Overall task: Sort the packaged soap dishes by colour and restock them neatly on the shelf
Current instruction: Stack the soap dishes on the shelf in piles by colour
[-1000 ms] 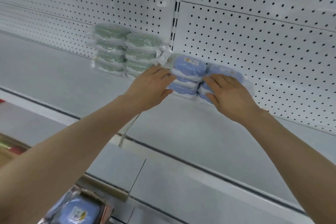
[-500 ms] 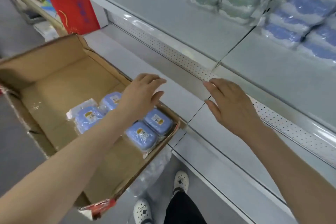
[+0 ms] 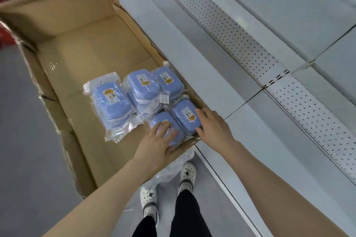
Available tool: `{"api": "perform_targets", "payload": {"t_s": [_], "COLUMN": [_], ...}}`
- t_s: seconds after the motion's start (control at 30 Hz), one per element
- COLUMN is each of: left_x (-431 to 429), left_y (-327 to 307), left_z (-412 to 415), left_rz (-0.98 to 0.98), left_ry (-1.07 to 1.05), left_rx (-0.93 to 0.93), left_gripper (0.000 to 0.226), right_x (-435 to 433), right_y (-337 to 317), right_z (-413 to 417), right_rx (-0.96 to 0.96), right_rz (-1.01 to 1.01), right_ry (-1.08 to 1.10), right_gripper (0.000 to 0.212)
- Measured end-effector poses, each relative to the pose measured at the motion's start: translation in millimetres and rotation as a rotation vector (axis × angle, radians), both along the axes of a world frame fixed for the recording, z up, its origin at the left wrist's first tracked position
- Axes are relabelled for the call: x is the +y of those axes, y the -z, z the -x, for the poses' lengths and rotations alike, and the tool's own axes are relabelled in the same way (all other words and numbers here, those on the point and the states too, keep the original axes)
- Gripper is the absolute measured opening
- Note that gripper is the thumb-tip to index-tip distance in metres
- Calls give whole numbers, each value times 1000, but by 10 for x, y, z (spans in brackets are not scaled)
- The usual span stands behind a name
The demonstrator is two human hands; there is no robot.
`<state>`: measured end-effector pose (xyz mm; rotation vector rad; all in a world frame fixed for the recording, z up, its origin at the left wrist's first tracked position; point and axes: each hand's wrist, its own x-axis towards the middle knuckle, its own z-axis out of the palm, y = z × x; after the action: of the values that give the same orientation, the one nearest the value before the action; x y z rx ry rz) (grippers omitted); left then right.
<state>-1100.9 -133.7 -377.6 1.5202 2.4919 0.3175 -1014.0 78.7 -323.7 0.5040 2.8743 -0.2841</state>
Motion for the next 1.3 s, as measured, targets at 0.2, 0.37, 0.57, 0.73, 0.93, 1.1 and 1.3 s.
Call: {"api": "perform_targets", "payload": {"t_s": [0.2,0.37,0.57,0.73,0.93,1.1,1.3], "left_x": [177,-292,-864,-979,-930,-986,-890], "left_y": [102,57,12,18,80,-74,-552], "left_z": [-21,0,46,110,155,183,258], "left_rz": [122,153,66,78,274,223,91], "left_ry": [-27,0,-85,-393,-480,-466,-332], "left_rx": [44,-52,-98,-66,-183,-259,-240], "left_gripper": [41,29,59,74,99,95,90], "right_x": [-61,-218,-534,-454,-442,-354,-241], "right_y": [275,307,182,289,408,150,-429], "right_z": [182,265,382,520,640,526,153], "right_rx": [-96,-153,-159,-75,-182,-91,114], "right_rz": [-41,-27,-23,-124,-242,-215,-50], "right_ry": [-20,28,-75,-428,-707,-600,-163], "right_gripper": [63,67,47,92,85,80,71]}}
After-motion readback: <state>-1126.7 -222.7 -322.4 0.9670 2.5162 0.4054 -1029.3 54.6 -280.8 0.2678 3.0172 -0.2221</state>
